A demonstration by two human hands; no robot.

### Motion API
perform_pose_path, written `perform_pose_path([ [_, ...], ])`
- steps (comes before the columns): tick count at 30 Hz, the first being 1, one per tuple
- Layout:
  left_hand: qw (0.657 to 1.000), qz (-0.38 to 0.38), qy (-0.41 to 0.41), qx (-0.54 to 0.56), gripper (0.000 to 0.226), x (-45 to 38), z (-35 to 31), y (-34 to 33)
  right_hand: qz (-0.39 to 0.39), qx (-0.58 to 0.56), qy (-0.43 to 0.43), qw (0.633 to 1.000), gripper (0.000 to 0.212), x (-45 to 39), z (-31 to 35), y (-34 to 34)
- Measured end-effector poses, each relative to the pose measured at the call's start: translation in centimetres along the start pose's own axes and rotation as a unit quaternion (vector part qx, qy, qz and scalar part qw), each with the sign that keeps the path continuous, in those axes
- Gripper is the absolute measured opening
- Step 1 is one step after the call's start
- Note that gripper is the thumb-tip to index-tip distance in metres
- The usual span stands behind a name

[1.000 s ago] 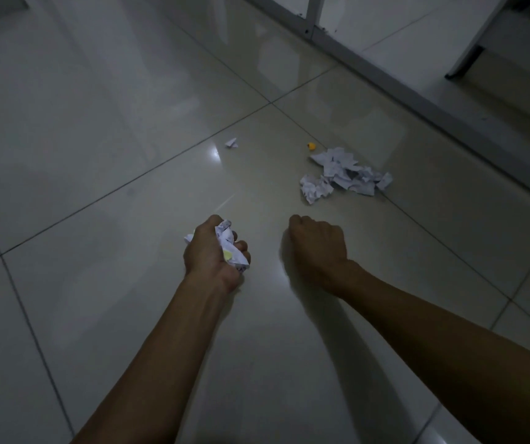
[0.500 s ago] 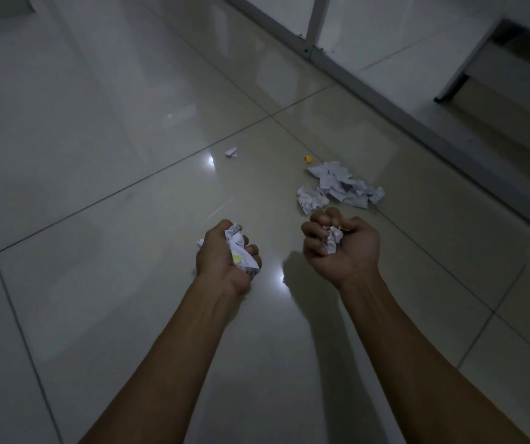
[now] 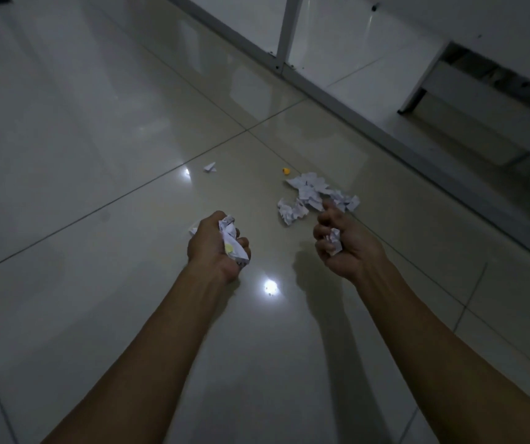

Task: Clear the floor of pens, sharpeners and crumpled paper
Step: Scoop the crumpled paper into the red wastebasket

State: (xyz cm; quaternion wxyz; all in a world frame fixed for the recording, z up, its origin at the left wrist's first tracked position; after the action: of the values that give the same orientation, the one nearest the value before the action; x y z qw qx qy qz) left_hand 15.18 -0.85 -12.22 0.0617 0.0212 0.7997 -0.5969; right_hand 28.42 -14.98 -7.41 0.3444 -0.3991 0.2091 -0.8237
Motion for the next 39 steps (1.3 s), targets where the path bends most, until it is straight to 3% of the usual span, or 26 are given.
perform_pose_path([
  [1, 0.995, -0.037, -0.086, -0.039, 0.080, 0.5, 0.0, 0.9, -0.031, 0.019, 0.004, 0.999, 0.016, -0.3, 0.4, 0.8],
  [2, 0.952, -0.219, -0.154, -0.146, 0.073, 1.4, 0.7, 0.0, -0.070, 0.043, 0.009, 0.997, 0.019, -0.4, 0.9, 1.5],
  [3, 0.868, -0.424, -0.129, -0.224, 0.063, 2.0, 0.5, -2.0, -0.115, 0.080, 0.021, 0.990, 0.022, -0.5, 1.4, 2.2],
  [4, 0.848, -0.491, -0.102, -0.174, 0.048, 0.8, -0.3, -4.6, -0.163, 0.133, 0.043, 0.977, 0.024, -0.6, 2.0, 2.8],
  [5, 0.831, -0.520, -0.144, -0.134, 0.030, 0.9, -0.5, -4.7, -0.209, 0.194, 0.074, 0.956, 0.025, -1.1, 2.9, 3.6],
  [6, 0.838, -0.510, -0.145, -0.129, 0.019, 1.0, -0.7, -5.2, -0.247, 0.257, 0.112, 0.928, 0.025, -1.4, 3.8, 4.2],
  [8, 0.842, -0.512, -0.108, -0.132, 0.028, 1.0, -0.6, -4.9, -0.295, 0.380, 0.181, 0.858, 0.021, -2.5, 5.5, 4.8],
  [9, 0.840, -0.518, -0.086, -0.140, 0.022, 0.8, -0.5, -4.8, -0.315, 0.434, 0.202, 0.819, 0.023, -3.2, 6.3, 5.1],
  [12, 0.835, -0.523, -0.067, -0.157, 0.028, 0.0, -0.4, -5.4, -0.341, 0.555, 0.215, 0.727, 0.047, -5.0, 8.1, 5.1],
  [15, 0.808, -0.559, -0.096, -0.161, 0.041, 0.4, -0.3, -4.1, -0.282, 0.658, 0.268, 0.645, 0.056, -7.1, 8.9, 3.5],
  [19, 0.816, -0.552, -0.102, -0.139, 0.064, 0.9, -0.5, -3.8, -0.155, 0.775, 0.282, 0.544, 0.078, -10.3, 8.8, 1.5],
  [21, 0.823, -0.542, -0.091, -0.146, 0.070, 1.5, -1.2, -3.6, -0.100, 0.816, 0.236, 0.518, 0.091, -11.5, 8.5, 0.6],
  [22, 0.837, -0.524, -0.048, -0.152, 0.071, 1.1, -1.1, -4.4, -0.079, 0.835, 0.198, 0.507, 0.099, -12.0, 8.1, 0.2],
  [23, 0.877, -0.459, -0.036, -0.138, 0.061, 0.4, -1.0, -4.4, -0.065, 0.848, 0.163, 0.500, 0.108, -12.4, 7.6, 0.0],
  [24, 0.862, -0.478, -0.047, -0.160, 0.094, 0.3, -1.0, -4.8, -0.055, 0.853, 0.136, 0.501, 0.116, -12.8, 7.0, -0.1],
  [25, 0.854, -0.494, -0.048, -0.154, 0.055, 0.7, -1.0, -3.8, -0.048, 0.851, 0.122, 0.508, 0.122, -13.0, 6.3, 0.0],
  [26, 0.835, -0.532, -0.091, -0.108, 0.053, 1.2, -1.0, -3.8, -0.040, 0.848, 0.116, 0.516, 0.126, -13.2, 5.7, 0.1],
  [27, 0.794, -0.590, -0.109, -0.098, 0.052, 2.1, -0.8, -3.3, -0.033, 0.847, 0.114, 0.519, 0.127, -13.3, 5.1, 0.1],
  [28, 0.790, -0.589, -0.128, -0.109, 0.054, 2.2, -0.8, -3.8, -0.027, 0.849, 0.115, 0.515, 0.128, -13.4, 4.6, 0.1],
  [33, 0.759, -0.623, -0.139, -0.126, 0.059, 3.4, -1.0, -3.0, -0.032, 0.857, 0.159, 0.488, 0.118, -13.7, 3.0, 0.2],
  [39, 0.752, -0.634, -0.132, -0.121, 0.059, 2.8, -1.4, -3.5, -0.081, 0.859, 0.291, 0.413, 0.055, -13.7, 1.9, 0.3],
])
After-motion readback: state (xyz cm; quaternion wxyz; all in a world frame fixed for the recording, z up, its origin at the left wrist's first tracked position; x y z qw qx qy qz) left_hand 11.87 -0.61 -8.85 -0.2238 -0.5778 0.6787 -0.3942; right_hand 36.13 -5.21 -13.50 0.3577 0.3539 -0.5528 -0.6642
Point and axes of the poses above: each hand's wrist, its own x-axis away from the middle knuckle, its own y-axis out of the back of the hand, z = x × y, the point moved 3 cm from there along -x, towards the middle knuckle, and after that the axes turned 5 degrees about z, right-handed, at the moved point
